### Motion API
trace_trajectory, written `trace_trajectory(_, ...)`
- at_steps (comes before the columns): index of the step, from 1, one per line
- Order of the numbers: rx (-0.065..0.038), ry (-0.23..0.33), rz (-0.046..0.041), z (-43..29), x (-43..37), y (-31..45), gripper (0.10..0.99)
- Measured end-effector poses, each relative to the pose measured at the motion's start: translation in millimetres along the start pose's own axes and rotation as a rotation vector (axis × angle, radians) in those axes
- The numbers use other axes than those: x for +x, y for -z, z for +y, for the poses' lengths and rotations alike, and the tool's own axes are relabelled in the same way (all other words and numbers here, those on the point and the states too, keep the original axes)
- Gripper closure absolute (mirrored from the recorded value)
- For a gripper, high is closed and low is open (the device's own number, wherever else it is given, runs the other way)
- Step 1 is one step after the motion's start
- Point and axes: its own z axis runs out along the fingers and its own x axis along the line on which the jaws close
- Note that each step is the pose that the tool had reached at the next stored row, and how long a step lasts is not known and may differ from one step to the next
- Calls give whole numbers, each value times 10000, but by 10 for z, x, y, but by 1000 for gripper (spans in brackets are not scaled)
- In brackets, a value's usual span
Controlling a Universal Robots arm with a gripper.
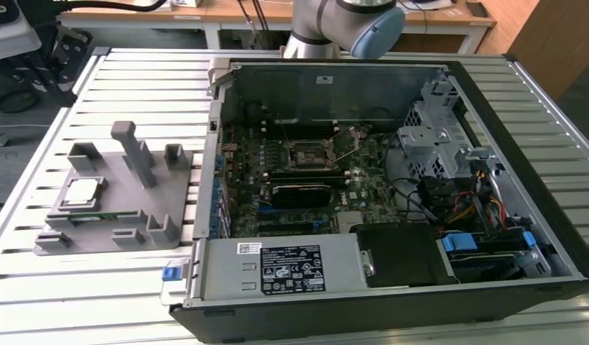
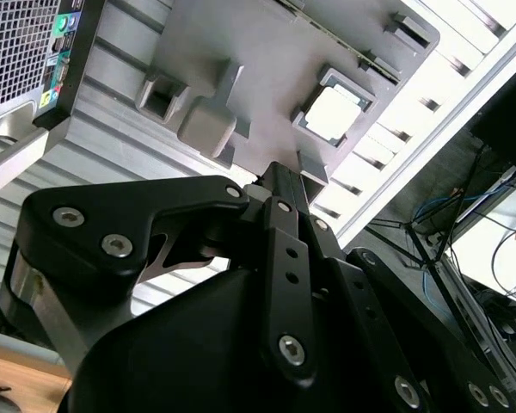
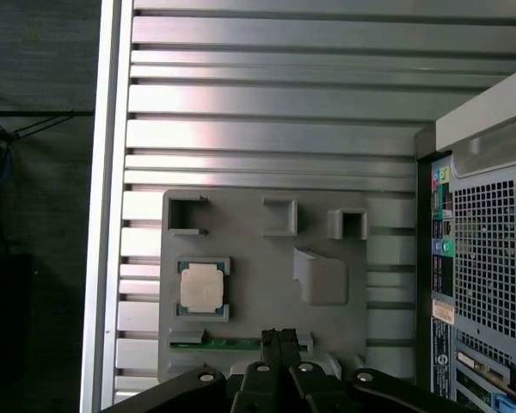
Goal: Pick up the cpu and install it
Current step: 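Reach for the cpu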
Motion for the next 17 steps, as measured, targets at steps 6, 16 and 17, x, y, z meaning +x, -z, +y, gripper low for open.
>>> trace_trajectory(6,0,0,10,-2,50,-25,980)
trace_trajectory(16,-1,-1,29,-9,102,-61,980)
trace_trajectory(17,0,-1,33,-10,107,-67,980)
